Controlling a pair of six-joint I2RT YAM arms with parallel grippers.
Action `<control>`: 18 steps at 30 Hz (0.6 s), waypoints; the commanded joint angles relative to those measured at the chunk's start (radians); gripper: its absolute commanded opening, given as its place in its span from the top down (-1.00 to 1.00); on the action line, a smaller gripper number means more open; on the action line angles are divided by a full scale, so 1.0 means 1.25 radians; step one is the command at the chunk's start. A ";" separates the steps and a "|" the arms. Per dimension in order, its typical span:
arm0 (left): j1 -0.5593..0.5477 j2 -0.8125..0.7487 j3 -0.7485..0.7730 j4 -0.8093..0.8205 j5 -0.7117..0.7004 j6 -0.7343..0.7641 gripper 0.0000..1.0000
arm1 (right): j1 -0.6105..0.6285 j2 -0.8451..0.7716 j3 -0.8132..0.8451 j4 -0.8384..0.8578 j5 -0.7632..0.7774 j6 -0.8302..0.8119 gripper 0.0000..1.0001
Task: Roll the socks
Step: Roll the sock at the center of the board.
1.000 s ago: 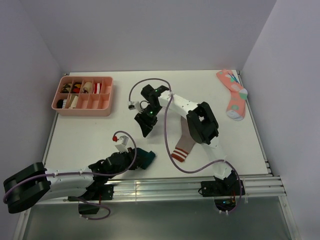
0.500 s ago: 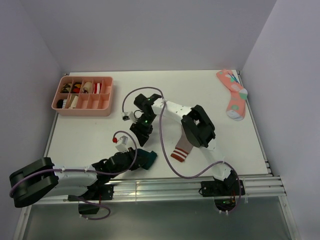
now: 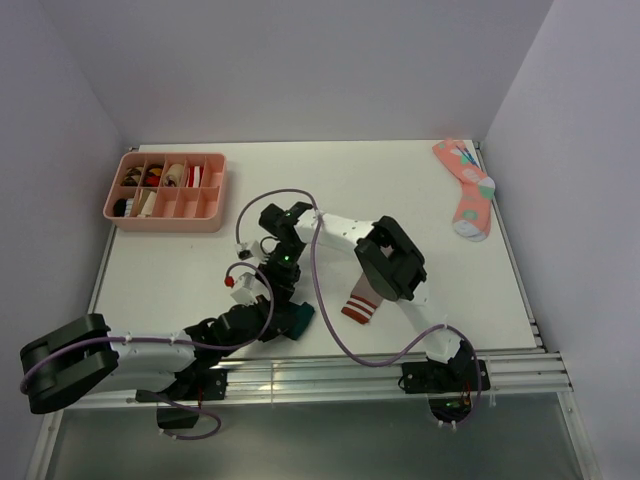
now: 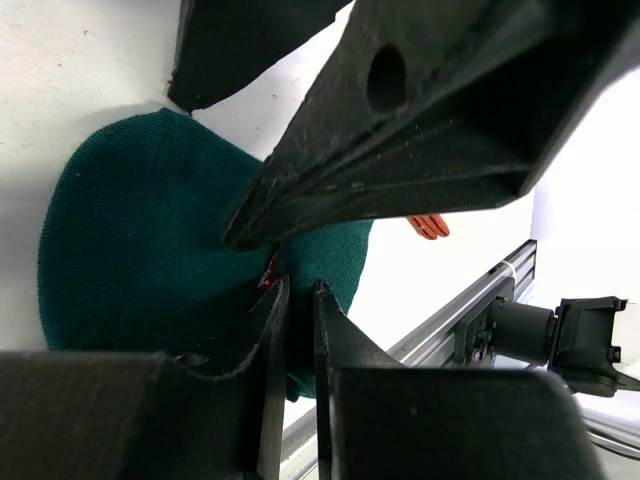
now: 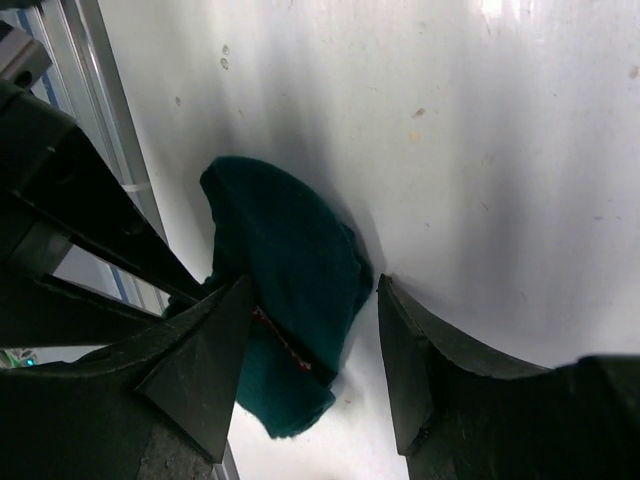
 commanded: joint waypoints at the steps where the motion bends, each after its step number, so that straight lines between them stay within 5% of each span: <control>1: -0.010 0.035 -0.085 -0.125 0.020 0.014 0.99 | 0.015 -0.004 -0.016 0.037 0.015 -0.002 -0.22; 5: -0.010 0.052 -0.080 -0.117 0.023 0.019 0.99 | 0.025 0.007 -0.013 0.052 0.036 0.023 -0.21; 18: -0.010 0.062 -0.079 -0.115 0.040 0.018 0.99 | 0.008 -0.019 -0.062 0.086 0.112 0.073 0.63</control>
